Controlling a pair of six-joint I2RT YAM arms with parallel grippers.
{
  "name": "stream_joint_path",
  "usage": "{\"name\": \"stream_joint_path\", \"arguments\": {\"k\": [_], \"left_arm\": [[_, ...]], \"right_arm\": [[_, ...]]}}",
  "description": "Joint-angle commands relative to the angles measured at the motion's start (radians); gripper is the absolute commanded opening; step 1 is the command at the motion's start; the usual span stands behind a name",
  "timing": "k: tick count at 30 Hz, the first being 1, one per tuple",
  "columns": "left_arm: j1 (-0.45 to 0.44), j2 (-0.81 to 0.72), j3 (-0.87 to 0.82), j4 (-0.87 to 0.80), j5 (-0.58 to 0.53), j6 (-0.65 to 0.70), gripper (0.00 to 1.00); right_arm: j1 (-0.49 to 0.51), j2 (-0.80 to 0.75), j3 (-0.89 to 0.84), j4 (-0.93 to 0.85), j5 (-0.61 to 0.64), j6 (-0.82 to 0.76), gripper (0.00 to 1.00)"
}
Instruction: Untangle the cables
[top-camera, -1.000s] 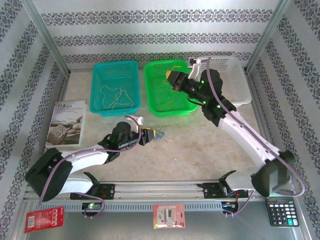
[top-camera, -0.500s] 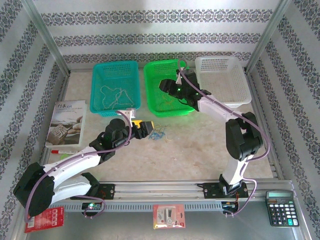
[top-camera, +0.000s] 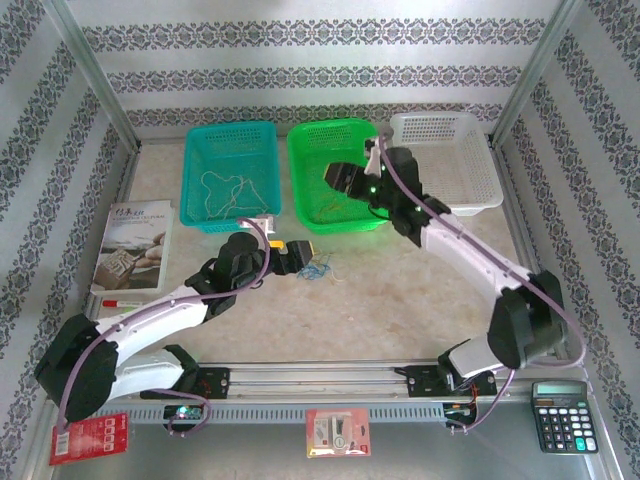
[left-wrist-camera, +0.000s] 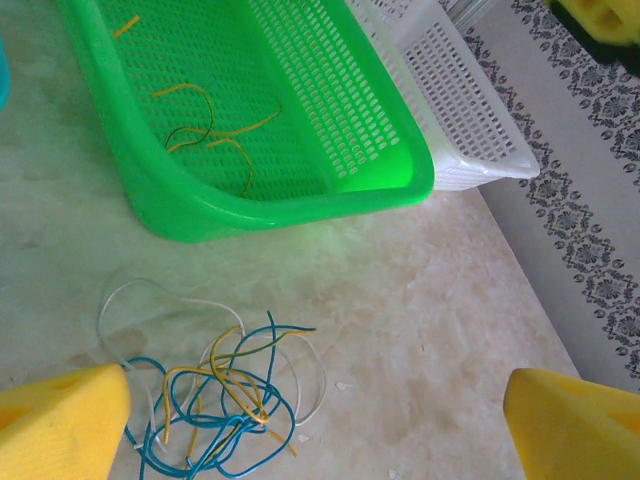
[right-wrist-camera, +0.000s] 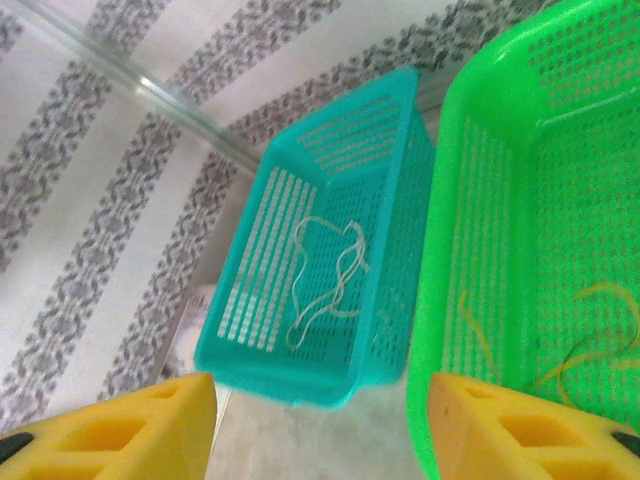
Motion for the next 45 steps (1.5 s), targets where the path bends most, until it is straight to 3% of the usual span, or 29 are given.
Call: {"name": "stream_joint_path", "arguments": {"k": [1, 6, 11, 19, 28, 34, 45], "left_arm": [[-0.012, 0.017, 0.031, -0.023, -0.003, 0.014, 0.99], [-0.010, 0.033, 0.035, -0.044, -0.010, 0.028, 1.00], [-0.010, 0.040, 0.030, -0.063, -0.033, 0.030, 1.00], [-0.009, -0.003, 0.027, -0.147, -0.124, 0.010, 1.00], [-0.008, -0.043, 0.018, -0.168, -0.149, 0.009, 1.00], [-0.006, -0.032, 0.017, -0.154, -0.144, 0.008, 1.00], [0.001, -0.019, 0.008, -0.137, -0.132, 0.009, 1.00]], "right_arm": [[0.054, -0.068, -0.149, 0.034, 0.052, -0.017, 0.57], [0.125, -0.153, -0.347, 0.071, 0.118, 0.006, 0.56], [0.146, -0.130, -0.437, 0.135, 0.129, 0.039, 0.53], [0.161, 0.041, -0.390, 0.192, 0.089, 0.009, 0.52], [0.212, 0.159, -0.346, 0.237, 0.037, 0.011, 0.49], [0.261, 0.141, -0.353, 0.239, 0.027, 0.025, 0.44], [0.215, -0.010, -0.443, 0.210, 0.084, 0.034, 0.40]]}}
